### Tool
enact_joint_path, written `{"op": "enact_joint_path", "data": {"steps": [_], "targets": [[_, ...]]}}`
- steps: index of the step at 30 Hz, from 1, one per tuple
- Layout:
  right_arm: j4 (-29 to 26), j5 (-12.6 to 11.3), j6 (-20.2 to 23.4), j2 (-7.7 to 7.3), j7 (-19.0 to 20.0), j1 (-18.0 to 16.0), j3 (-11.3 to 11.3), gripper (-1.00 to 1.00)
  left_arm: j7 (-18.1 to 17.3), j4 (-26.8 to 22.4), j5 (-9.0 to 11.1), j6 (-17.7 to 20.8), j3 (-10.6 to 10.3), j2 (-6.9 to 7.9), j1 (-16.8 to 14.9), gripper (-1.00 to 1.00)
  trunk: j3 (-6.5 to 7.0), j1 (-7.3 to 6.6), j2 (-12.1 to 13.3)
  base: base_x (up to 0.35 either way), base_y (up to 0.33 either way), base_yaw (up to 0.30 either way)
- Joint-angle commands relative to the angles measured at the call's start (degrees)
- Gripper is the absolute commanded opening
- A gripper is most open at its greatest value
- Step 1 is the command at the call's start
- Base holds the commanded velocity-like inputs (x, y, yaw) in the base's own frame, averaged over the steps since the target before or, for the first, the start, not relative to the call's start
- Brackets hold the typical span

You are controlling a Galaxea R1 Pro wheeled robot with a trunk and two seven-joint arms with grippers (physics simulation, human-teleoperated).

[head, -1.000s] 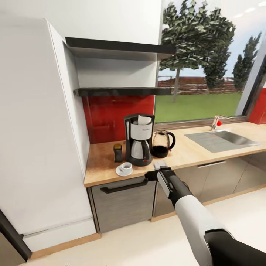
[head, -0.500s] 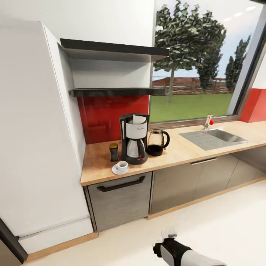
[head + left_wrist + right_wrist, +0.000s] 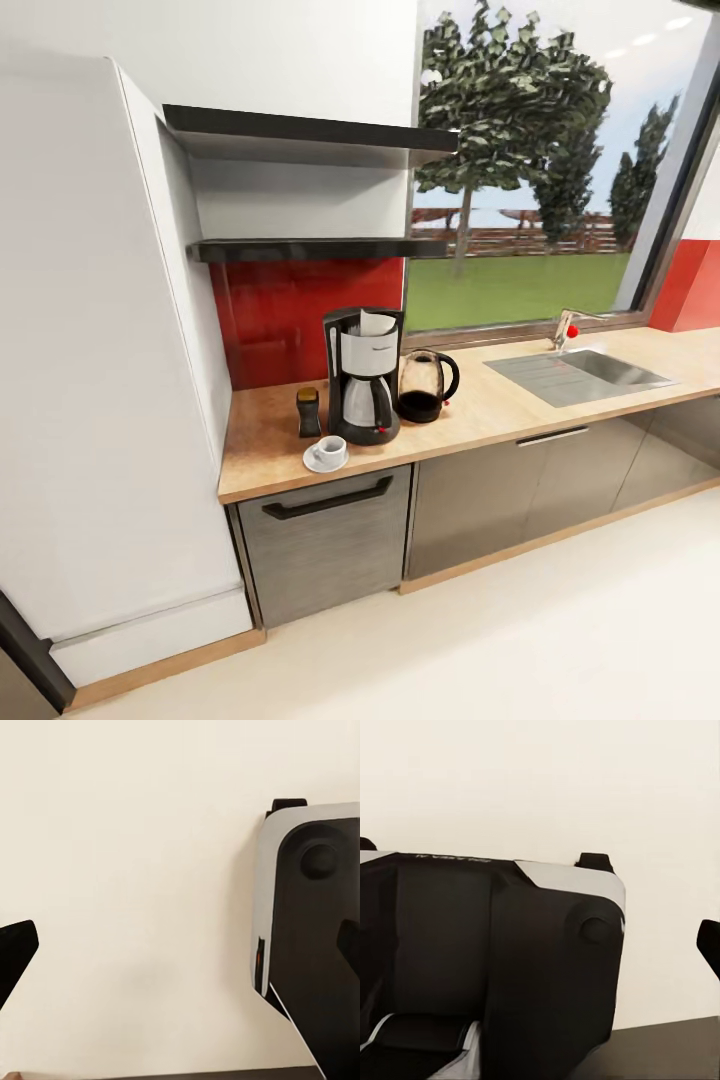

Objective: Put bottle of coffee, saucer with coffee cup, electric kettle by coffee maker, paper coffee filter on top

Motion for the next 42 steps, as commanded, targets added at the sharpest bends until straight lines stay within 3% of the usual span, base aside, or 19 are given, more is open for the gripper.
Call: {"op": "enact_joint_path", "data": {"steps": [1,10,32,35,39,42], "targets": [[-0.12,0.07,0.45,-0.01,0.03,0.32,0.18,1.0,0.12,0.05,-0.44,0.08,0.26,0.02,-0.03,1.0,-0.07,0.03,-0.08,0.0,0.0,0.0],[-0.12,0.09,0.73,0.63,0.06,2.99,0.35,1.0,0.35,0.12,-0.59,0.92,0.25,0.35,1.75,1.0,-0.07,0.03,-0.08,0.0,0.0,0.0],[-0.5,-0.44,-0.73,0.66,0.04,3.06,0.09,1.0,0.26,0.03,-0.68,0.76,0.33,0.33,1.8,1.0,-0.07,0.03,-0.08,0.0,0.0,0.0],[-0.8,-0.29,-2.21,-0.41,0.04,3.06,0.21,1.0,0.26,0.03,-0.68,0.76,0.33,0.37,1.77,1.0,-0.07,0.03,-0.08,0.0,0.0,0.0],[-0.74,-0.26,-9.89,-1.11,0.04,3.06,0.28,1.0,0.28,0.03,-0.73,0.79,0.26,0.2,1.75,1.0,-0.07,0.03,-0.08,0.0,0.0,0.0],[-0.74,-0.26,-12.87,-1.15,0.04,3.06,0.27,1.0,0.33,0.03,-0.76,0.86,0.15,0.12,1.72,1.0,-0.07,0.03,-0.08,0.0,0.0,0.0]]}}
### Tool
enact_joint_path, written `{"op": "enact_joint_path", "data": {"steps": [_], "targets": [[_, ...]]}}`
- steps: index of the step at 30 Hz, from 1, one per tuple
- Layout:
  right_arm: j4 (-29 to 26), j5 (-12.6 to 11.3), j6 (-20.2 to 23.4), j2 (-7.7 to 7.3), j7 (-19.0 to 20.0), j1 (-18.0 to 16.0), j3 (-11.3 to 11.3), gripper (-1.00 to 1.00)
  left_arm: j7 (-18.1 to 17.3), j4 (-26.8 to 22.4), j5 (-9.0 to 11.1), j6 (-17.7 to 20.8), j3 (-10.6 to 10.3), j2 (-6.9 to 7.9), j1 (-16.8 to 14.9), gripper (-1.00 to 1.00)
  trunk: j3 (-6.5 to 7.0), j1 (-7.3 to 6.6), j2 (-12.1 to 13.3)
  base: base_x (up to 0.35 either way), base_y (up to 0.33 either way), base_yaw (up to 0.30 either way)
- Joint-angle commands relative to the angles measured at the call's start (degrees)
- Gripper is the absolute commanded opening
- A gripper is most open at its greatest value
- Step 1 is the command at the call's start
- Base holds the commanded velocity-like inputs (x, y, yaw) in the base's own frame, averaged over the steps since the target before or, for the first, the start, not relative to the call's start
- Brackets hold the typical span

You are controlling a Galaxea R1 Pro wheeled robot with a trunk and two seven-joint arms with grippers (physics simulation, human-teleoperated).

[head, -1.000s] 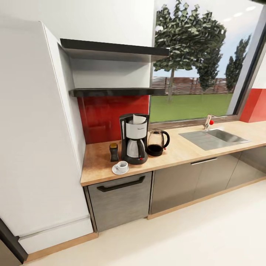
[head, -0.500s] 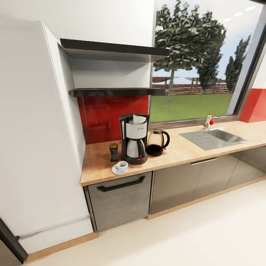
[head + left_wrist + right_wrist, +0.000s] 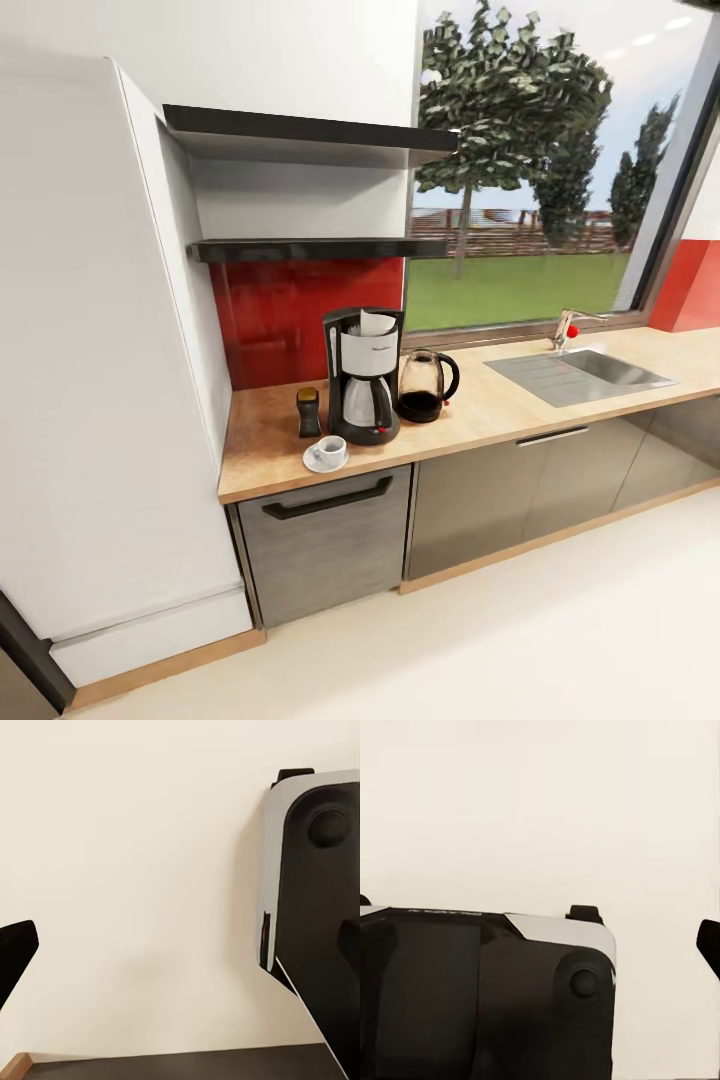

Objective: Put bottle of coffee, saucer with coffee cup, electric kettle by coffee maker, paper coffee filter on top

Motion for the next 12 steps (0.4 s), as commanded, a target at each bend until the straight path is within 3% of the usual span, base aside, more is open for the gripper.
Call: {"op": "enact_joint_path", "data": {"steps": [1,12], "targets": [[0.01,0.01,-0.75,-0.01,-0.03,-0.03,0.17,1.0,0.12,0.01,-0.38,0.12,0.18,-0.02,-0.05,1.0,-0.08,0.03,-0.08,0.0,0.0,0.0],[0.1,0.01,-2.0,-0.02,-0.03,-0.03,0.19,1.0,0.14,0.01,-0.55,0.17,-0.09,-0.17,-0.05,1.0,-0.08,0.03,-0.08,0.0,0.0,0.0]]}}
